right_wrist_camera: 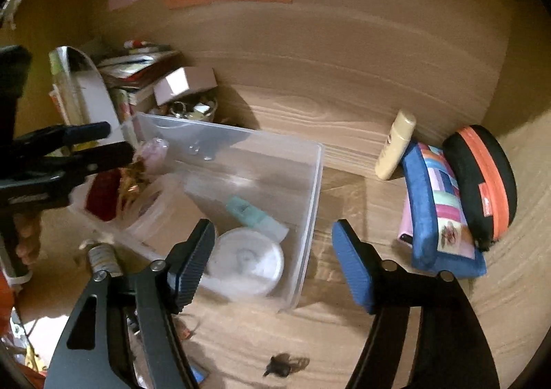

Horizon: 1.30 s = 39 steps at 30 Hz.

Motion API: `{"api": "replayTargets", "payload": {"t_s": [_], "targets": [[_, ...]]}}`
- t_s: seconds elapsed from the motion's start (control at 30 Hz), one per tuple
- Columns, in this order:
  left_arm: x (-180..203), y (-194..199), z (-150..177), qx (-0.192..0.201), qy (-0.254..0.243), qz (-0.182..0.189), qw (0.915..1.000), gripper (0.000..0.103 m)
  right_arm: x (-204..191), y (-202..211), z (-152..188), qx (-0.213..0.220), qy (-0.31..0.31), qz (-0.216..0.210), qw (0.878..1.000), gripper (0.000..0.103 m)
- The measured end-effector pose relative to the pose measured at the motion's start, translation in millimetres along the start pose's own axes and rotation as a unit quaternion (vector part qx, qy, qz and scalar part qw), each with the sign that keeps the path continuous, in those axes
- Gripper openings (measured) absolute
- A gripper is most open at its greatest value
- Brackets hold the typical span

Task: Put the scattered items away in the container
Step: 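Carry the red pouch and mint tube into the clear box and open both tools, then withdraw both tools toward the white drawstring bag and green bottle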

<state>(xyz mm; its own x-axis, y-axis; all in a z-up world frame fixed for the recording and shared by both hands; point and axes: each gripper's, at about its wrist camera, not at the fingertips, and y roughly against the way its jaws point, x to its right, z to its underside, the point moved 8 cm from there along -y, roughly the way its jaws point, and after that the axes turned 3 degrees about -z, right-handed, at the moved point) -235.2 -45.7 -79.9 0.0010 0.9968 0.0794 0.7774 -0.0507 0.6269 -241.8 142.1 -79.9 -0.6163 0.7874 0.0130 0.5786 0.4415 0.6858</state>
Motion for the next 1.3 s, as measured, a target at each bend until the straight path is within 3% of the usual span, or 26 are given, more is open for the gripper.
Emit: {"api": "replayTargets", "payload": {"t_s": [0.13, 0.33, 0.4, 0.43, 0.63, 0.97, 1.13, 1.3], "targets": [[-4.6, 13.8, 9.8, 0.014, -0.001, -0.017, 0.9998, 0.079, -5.0, 16.4, 14.1, 0.012, -0.005, -0.003, 1.000, 0.076], [-0.8, 43.6, 23.1, 0.010, -0.002, -0.003, 0.9999, 0.082, -7.3, 39.3, 38.1, 0.023, 0.001, 0.010, 1.000, 0.077], [-1.7, 53.5, 25.3, 0.014, -0.005, -0.012, 0.9998, 0.089, -4.6, 50.0, 46.9, 0.027, -0.001, 0.015, 1.000, 0.077], [-3.8, 58.7, 26.4, 0.018, -0.004, -0.018, 0.9997, 0.098, -3.7, 53.6, 50.0, 0.028, -0.003, 0.016, 0.999, 0.078], [-13.4, 83.5, 40.3, 0.024, -0.001, -0.031, 0.9992, 0.099, 3.4, 75.0, 69.0, 0.036, -0.016, 0.020, 0.999, 0.080], [-34.8, 98.8, 91.9, -0.018, -0.021, -0.063, 0.9976, 0.099, -7.8, 82.3, 110.1, 0.017, -0.008, 0.014, 1.000, 0.080], [-43.1, 90.6, 121.6, -0.069, -0.012, -0.036, 0.9969, 0.099, -12.4, 76.5, 133.7, 0.006, 0.016, 0.024, 1.000, 0.079], [-46.2, 79.4, 141.4, -0.092, -0.022, -0.040, 0.9947, 0.095, -14.0, 60.9, 145.2, -0.016, 0.018, 0.019, 1.000, 0.076]]}}
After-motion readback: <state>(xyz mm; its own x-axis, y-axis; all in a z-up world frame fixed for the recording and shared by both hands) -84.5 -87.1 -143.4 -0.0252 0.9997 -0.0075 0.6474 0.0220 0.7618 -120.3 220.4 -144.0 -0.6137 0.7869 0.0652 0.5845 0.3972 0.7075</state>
